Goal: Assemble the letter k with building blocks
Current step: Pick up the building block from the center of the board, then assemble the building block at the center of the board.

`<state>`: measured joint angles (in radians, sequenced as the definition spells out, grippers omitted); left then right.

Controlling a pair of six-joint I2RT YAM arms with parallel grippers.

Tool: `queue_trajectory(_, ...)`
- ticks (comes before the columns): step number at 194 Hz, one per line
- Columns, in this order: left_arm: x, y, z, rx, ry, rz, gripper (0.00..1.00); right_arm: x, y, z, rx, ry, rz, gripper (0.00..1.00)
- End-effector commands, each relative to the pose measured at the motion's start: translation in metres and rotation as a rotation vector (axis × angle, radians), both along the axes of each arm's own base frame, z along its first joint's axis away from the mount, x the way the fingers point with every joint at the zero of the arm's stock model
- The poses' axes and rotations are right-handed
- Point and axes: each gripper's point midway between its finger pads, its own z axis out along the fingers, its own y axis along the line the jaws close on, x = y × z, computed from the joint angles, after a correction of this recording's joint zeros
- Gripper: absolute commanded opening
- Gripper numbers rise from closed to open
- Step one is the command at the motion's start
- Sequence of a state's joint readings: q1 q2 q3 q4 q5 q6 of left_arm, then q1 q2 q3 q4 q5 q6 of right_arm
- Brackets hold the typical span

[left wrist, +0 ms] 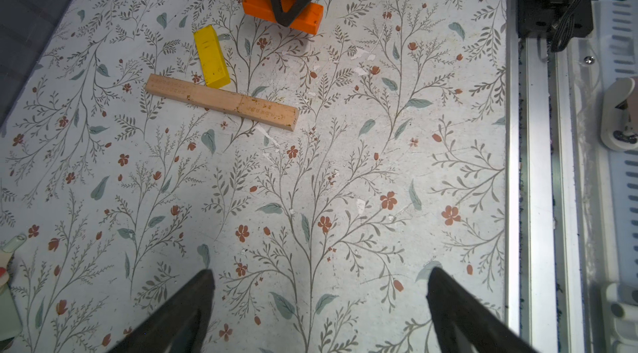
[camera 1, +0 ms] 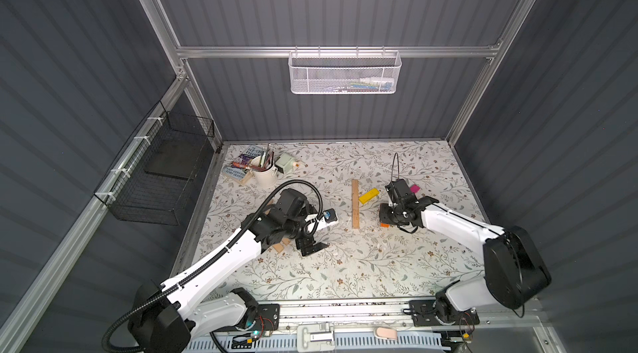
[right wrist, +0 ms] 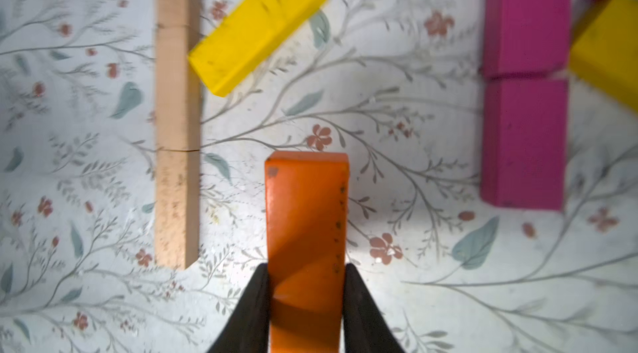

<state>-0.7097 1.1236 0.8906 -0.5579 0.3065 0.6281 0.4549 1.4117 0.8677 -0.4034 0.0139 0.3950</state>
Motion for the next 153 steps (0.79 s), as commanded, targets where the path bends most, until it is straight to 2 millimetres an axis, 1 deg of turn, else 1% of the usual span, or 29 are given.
queue_trajectory(1,-0.012,-0.003,0.005,-0.038,0.024,-0.042,1.00,-0.004,0.015,0.032,-0.059,-0.086,0.318,0.29)
queue_trajectory(14,-0.016,-0.006,0.008,-0.059,0.053,-0.059,1.00,-0.007,0.021,0.041,-0.081,-0.084,0.434,0.28)
queue_trajectory(23,-0.017,-0.008,0.010,-0.068,0.061,-0.064,1.00,-0.010,0.023,0.042,-0.107,-0.066,0.502,0.28)
queue_trajectory(33,-0.017,-0.008,0.011,-0.070,0.065,-0.060,1.00,-0.010,0.022,0.040,-0.138,-0.036,0.549,0.30)
queue_trajectory(48,-0.018,-0.008,0.015,-0.081,0.059,-0.055,1.00,-0.014,0.019,0.030,-0.183,0.031,0.603,0.34)
queue_trajectory(62,-0.019,-0.007,0.019,-0.097,0.045,-0.052,1.00,-0.014,0.014,0.019,-0.238,0.074,0.647,0.34)
queue_trajectory(76,-0.021,-0.005,0.020,-0.109,0.030,-0.051,1.00,-0.016,0.010,0.004,-0.280,0.107,0.708,0.32)
queue_trajectory(91,-0.020,-0.004,0.020,-0.114,0.016,-0.046,1.00,-0.012,0.007,-0.008,-0.317,0.134,0.740,0.29)
queue_trajectory(114,-0.020,-0.002,0.020,-0.108,0.016,-0.037,1.00,-0.006,0.015,-0.022,-0.302,0.135,0.779,0.29)
queue_trajectory(153,-0.020,0.001,0.019,-0.105,0.001,-0.029,1.00,0.005,0.032,-0.037,-0.229,0.107,0.814,0.29)
